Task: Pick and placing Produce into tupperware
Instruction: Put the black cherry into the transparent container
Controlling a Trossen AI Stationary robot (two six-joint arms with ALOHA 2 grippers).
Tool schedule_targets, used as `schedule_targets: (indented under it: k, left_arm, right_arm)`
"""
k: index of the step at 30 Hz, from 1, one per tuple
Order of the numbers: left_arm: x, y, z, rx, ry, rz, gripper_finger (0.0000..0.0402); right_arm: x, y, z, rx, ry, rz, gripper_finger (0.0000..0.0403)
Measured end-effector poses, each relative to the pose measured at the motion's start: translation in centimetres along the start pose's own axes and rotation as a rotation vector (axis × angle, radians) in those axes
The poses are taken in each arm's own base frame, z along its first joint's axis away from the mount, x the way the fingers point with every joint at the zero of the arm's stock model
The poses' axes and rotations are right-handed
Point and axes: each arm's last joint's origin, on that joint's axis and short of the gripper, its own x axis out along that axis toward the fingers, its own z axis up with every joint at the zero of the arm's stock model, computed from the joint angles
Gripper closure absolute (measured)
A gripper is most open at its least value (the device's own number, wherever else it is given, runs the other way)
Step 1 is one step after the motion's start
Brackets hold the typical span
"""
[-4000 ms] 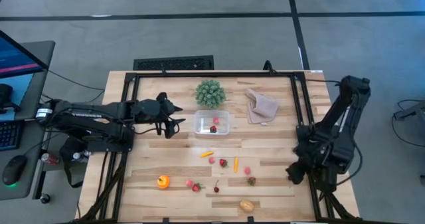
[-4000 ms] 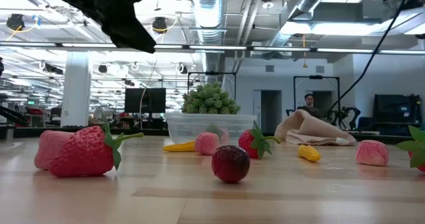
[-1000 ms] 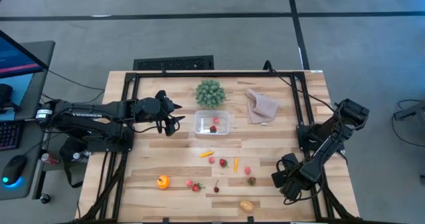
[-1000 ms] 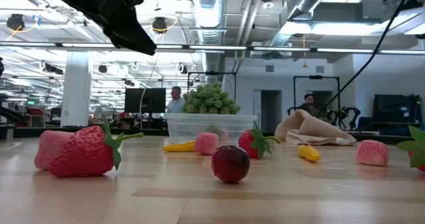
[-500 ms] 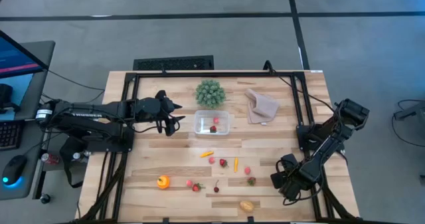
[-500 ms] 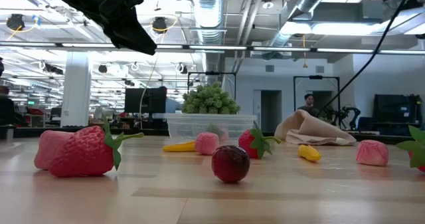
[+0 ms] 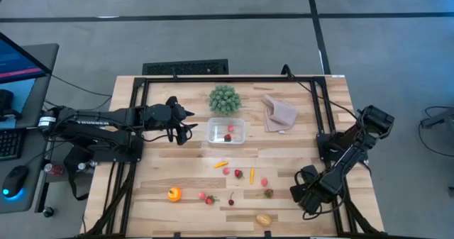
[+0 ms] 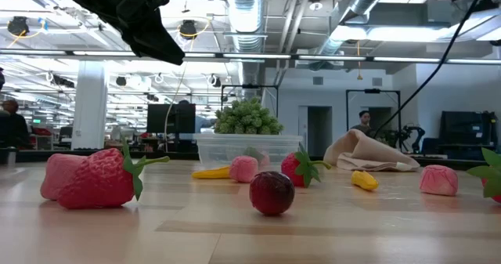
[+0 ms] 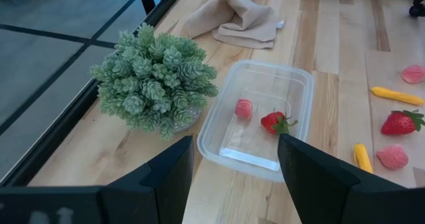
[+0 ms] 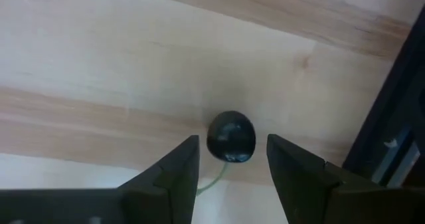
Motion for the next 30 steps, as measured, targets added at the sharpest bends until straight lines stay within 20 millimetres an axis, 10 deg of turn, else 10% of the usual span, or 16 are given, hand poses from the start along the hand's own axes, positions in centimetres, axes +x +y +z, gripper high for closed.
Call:
schedule_targets:
  k: [30]
  left_arm:
    - [0.00,0.01,-0.04,0.009,0.004,0.000,0.0192]
  right_arm:
    - [-0.01,0.12,0.09,0.002,-0.022,0.022,0.0295]
